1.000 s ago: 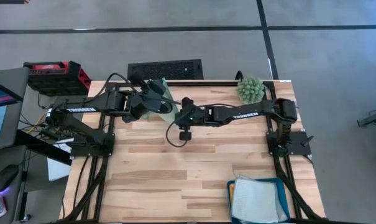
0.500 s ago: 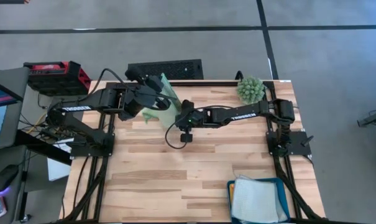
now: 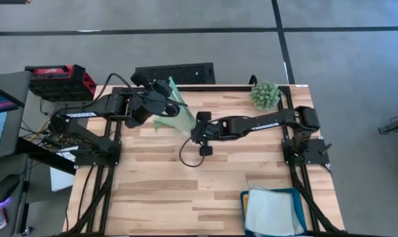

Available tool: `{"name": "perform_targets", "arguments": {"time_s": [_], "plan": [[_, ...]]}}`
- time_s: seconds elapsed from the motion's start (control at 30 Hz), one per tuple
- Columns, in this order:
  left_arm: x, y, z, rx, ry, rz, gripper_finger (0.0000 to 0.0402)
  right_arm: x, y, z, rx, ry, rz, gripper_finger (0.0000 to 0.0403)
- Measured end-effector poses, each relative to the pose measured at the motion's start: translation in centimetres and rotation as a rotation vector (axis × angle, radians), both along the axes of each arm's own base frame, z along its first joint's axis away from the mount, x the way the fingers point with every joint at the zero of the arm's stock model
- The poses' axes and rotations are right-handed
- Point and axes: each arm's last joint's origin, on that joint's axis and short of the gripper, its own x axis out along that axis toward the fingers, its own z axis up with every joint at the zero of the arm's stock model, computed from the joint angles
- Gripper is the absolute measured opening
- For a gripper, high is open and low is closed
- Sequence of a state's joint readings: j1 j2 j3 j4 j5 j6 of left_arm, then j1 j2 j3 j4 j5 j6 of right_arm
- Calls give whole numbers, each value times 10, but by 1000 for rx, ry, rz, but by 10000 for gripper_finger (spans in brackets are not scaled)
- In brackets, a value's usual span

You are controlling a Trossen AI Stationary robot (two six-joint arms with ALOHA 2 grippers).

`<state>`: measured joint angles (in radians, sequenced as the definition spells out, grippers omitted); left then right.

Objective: Fold microfiber towels
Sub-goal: Fold the green towel

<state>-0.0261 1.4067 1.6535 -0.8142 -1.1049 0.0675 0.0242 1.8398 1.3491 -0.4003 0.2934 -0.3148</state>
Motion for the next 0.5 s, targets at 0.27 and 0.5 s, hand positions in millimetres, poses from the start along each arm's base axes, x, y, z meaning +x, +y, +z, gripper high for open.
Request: {"name": "perform_targets", "arguments": {"time_s": [0.27, 0.5], "plan": [[-10, 5, -13, -82, 35, 50, 0, -48, 4, 52, -68, 50, -103, 3], [-24, 16, -26, -217, 85, 121, 0, -87, -13, 94, -100, -1, -200, 2]]}}
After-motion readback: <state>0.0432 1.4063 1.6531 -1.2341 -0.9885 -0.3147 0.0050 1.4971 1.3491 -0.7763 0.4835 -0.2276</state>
